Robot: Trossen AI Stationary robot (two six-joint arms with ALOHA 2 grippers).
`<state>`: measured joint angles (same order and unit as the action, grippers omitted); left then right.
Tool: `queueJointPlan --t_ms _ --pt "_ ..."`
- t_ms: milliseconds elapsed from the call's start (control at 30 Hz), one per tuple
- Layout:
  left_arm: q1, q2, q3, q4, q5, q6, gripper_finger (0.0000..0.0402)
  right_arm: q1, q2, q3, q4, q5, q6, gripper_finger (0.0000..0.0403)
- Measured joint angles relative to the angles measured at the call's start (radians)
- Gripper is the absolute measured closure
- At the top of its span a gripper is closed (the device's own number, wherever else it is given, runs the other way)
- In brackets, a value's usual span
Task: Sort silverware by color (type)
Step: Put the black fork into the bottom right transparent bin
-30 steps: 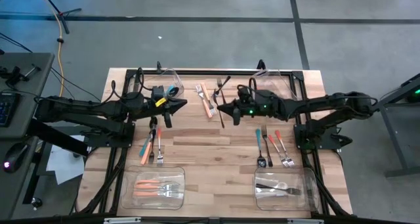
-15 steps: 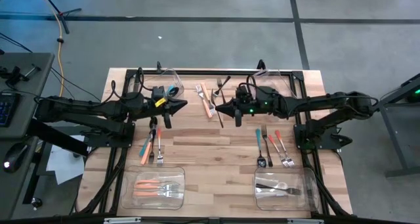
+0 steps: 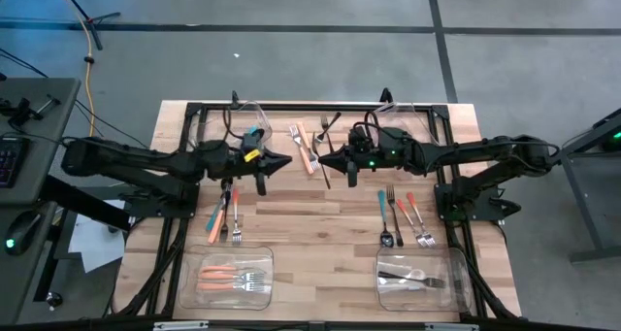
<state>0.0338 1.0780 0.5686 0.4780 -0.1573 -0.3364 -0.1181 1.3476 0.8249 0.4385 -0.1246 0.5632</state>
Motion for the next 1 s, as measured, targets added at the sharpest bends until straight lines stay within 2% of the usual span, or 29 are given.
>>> queueJointPlan --t_ms 233,467,600,733,1000 --pt "0.000 0.148 0.000 0.227 0.026 -0.028 0.0401 0.001 0.000 0.000 0.004 -0.001 0.004 0.0403" --pt "0.000 0.183 0.001 0.350 0.036 -0.029 0.0401 0.001 0.000 0.000 0.051 -0.007 -0.020 0.0403" --pt "0.000 0.183 0.010 0.355 0.087 -0.030 0.0401 0.001 0.000 0.000 0.070 -0.025 -0.072 0.0403" --pt "0.000 0.183 0.011 0.355 0.117 -0.029 0.0401 0.001 0.000 0.000 0.076 -0.094 -0.121 0.0403" --pt "0.000 0.183 0.011 0.353 0.119 -0.025 0.0401 0.001 0.000 0.000 0.076 -0.115 -0.136 0.0403"
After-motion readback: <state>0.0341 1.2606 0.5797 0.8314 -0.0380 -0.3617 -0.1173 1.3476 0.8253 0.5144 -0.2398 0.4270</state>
